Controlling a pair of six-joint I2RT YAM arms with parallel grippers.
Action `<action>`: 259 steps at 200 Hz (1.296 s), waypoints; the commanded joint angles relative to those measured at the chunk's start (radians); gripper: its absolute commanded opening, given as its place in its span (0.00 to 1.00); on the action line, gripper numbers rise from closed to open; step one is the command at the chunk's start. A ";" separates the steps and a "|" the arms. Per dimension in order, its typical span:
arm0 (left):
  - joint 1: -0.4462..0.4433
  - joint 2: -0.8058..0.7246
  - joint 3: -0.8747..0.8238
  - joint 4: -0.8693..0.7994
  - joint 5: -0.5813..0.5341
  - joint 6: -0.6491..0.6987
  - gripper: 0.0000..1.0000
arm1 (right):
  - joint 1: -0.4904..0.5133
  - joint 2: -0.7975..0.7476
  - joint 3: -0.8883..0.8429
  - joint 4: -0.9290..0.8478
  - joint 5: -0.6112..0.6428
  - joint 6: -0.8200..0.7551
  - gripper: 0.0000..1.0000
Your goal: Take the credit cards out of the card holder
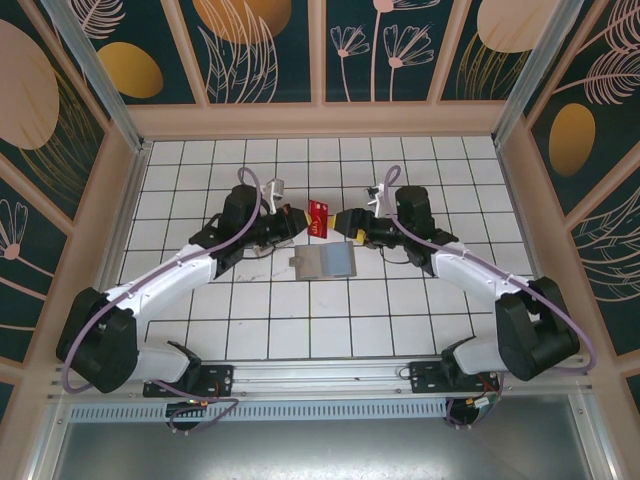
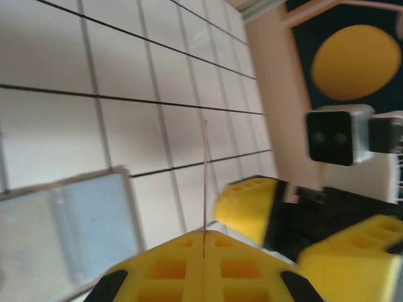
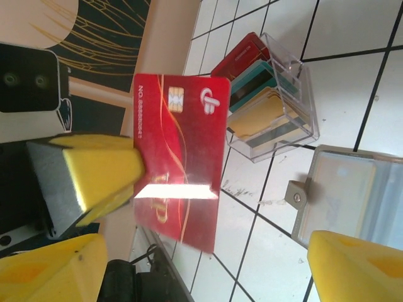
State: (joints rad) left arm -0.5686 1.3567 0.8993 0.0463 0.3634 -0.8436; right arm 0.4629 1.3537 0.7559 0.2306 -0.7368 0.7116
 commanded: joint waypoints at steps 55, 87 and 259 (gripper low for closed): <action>-0.001 -0.027 0.143 -0.431 -0.529 0.724 0.00 | 0.001 -0.091 -0.040 -0.047 0.076 -0.071 0.99; 0.000 0.022 0.175 -0.455 -0.658 0.952 0.00 | -0.001 -0.120 -0.042 -0.075 0.098 -0.102 0.99; 0.076 0.243 0.203 -0.312 -0.694 1.327 0.00 | -0.059 -0.138 -0.062 -0.089 0.070 -0.127 0.99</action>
State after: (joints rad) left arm -0.4934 1.5768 1.0794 -0.2874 -0.3573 0.4534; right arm 0.4133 1.2198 0.7040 0.1410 -0.6521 0.6075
